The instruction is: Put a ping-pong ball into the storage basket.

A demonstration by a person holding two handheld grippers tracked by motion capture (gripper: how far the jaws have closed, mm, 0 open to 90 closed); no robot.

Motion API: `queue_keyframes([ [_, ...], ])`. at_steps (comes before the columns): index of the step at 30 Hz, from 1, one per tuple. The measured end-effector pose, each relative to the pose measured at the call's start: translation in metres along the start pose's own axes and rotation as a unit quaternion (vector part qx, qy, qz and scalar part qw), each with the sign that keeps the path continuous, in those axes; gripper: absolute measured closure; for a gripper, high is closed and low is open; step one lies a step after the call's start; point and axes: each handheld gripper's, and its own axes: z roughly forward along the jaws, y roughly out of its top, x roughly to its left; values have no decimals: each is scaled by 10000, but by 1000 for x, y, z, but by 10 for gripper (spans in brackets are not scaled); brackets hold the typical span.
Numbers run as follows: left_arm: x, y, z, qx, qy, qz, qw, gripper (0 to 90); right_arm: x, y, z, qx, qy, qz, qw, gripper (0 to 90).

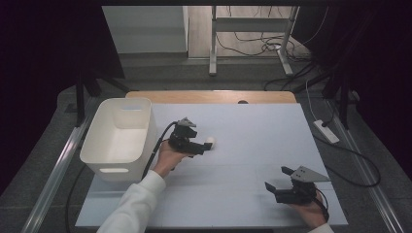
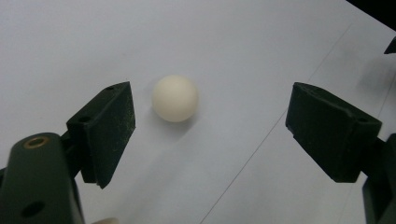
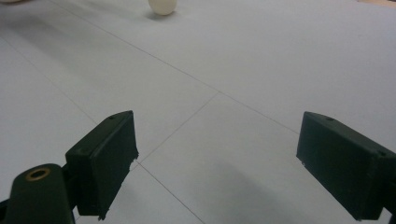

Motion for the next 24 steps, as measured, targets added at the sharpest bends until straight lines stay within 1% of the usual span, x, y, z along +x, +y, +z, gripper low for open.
queue_keyframes([
  [10, 5, -1, 8, 51, 37, -14, 10000, 167, 0, 0, 0, 9, 11, -1, 10000, 119],
  [14, 9, -2, 13, 128, 117, -30, 9998, 168, 0, 0, 0, 20, 6, -7, 10000, 119],
  [18, 12, -2, 18, 184, 126, -79, 9997, 169, 0, 0, 0, 11, 5, 0, 10000, 119],
  [24, 13, -2, 25, 249, 145, -92, 9995, 169, 0, -1, 0, 11, 7, -2, 10000, 119],
])
